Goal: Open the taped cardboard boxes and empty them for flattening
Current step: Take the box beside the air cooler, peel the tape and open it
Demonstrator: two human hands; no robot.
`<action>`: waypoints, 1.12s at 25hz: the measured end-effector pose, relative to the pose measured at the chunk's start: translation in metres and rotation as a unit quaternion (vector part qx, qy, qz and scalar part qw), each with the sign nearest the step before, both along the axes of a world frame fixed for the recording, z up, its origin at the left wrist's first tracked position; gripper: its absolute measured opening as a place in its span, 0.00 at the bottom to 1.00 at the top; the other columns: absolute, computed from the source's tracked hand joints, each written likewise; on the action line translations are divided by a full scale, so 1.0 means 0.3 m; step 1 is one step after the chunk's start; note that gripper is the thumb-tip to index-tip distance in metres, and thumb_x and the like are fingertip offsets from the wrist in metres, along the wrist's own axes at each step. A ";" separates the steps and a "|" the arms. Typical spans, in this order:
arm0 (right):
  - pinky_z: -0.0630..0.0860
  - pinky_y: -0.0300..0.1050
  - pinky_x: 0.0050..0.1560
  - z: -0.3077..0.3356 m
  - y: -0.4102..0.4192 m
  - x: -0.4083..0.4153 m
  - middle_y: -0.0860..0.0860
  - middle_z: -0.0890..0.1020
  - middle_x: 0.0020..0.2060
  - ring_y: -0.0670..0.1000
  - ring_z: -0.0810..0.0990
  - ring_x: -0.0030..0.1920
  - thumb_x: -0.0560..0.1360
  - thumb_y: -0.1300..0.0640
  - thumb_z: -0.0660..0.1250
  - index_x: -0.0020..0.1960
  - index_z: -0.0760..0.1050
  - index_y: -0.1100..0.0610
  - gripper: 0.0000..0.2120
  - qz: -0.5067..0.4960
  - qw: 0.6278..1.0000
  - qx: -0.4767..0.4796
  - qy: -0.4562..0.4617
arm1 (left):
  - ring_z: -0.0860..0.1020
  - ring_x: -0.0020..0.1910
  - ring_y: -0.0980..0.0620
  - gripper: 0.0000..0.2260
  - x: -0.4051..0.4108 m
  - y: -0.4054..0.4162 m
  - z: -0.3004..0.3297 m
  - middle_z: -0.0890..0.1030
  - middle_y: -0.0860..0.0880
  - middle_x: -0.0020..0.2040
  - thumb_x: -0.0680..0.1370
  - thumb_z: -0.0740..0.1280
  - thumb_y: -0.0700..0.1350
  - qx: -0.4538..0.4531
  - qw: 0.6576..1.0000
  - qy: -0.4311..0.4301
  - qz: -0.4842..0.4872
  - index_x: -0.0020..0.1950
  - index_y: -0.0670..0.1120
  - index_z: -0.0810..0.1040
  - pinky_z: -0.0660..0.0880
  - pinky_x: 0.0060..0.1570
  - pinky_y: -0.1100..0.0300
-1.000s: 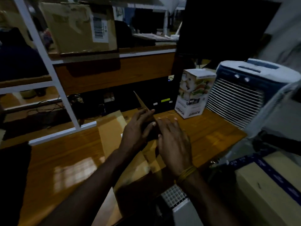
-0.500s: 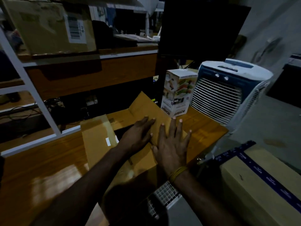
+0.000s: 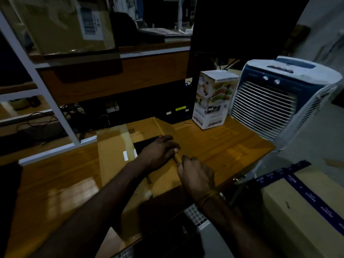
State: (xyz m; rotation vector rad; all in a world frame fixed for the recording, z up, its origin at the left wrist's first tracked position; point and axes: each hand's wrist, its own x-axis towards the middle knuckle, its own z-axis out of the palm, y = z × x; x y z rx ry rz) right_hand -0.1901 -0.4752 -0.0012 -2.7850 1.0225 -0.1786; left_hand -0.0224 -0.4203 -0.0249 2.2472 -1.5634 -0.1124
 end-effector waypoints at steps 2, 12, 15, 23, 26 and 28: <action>0.66 0.45 0.39 -0.003 -0.010 0.013 0.54 0.81 0.50 0.58 0.81 0.49 0.83 0.50 0.55 0.59 0.74 0.55 0.13 0.013 0.999 0.038 0.008 | 0.64 0.74 0.47 0.16 0.005 -0.001 -0.004 0.66 0.48 0.74 0.84 0.56 0.57 0.018 1.000 0.000 0.002 0.66 0.55 0.77 0.70 0.65 0.50; 0.72 0.49 0.48 -0.011 -0.055 -0.010 0.52 0.74 0.66 0.56 0.78 0.60 0.82 0.45 0.55 0.68 0.70 0.49 0.17 0.077 0.996 0.011 -0.037 | 0.66 0.73 0.46 0.17 -0.089 0.061 0.042 0.63 0.47 0.77 0.82 0.58 0.57 0.022 0.992 -0.057 0.114 0.71 0.58 0.72 0.68 0.67 0.45; 0.72 0.52 0.61 -0.028 -0.085 0.029 0.52 0.67 0.74 0.56 0.70 0.70 0.82 0.45 0.57 0.75 0.64 0.44 0.21 0.141 0.989 -0.007 -0.038 | 0.56 0.78 0.44 0.22 -0.190 0.156 0.057 0.58 0.46 0.79 0.81 0.60 0.56 0.053 0.971 -0.046 0.231 0.75 0.60 0.64 0.54 0.74 0.41; 0.51 0.61 0.76 -0.008 -0.035 0.188 0.49 0.50 0.80 0.54 0.51 0.79 0.82 0.43 0.59 0.78 0.50 0.35 0.29 0.343 0.939 0.031 -0.006 | 0.55 0.77 0.40 0.30 -0.331 0.339 0.169 0.51 0.48 0.79 0.79 0.64 0.51 0.083 0.919 0.082 0.377 0.78 0.60 0.53 0.60 0.71 0.35; 0.53 0.61 0.75 -0.012 0.002 0.224 0.47 0.51 0.80 0.52 0.50 0.80 0.83 0.42 0.55 0.79 0.50 0.37 0.27 0.399 0.913 0.067 -0.053 | 0.64 0.73 0.43 0.29 -0.354 0.376 0.193 0.57 0.48 0.78 0.79 0.64 0.53 0.014 0.904 0.094 0.416 0.78 0.60 0.55 0.70 0.64 0.41; 0.53 0.61 0.76 -0.012 0.023 0.241 0.45 0.51 0.80 0.50 0.48 0.80 0.82 0.41 0.51 0.80 0.51 0.41 0.27 0.420 0.899 0.088 -0.087 | 0.69 0.70 0.46 0.26 -0.369 0.398 0.204 0.60 0.50 0.77 0.80 0.63 0.53 -0.038 0.897 0.075 0.434 0.76 0.60 0.60 0.74 0.60 0.47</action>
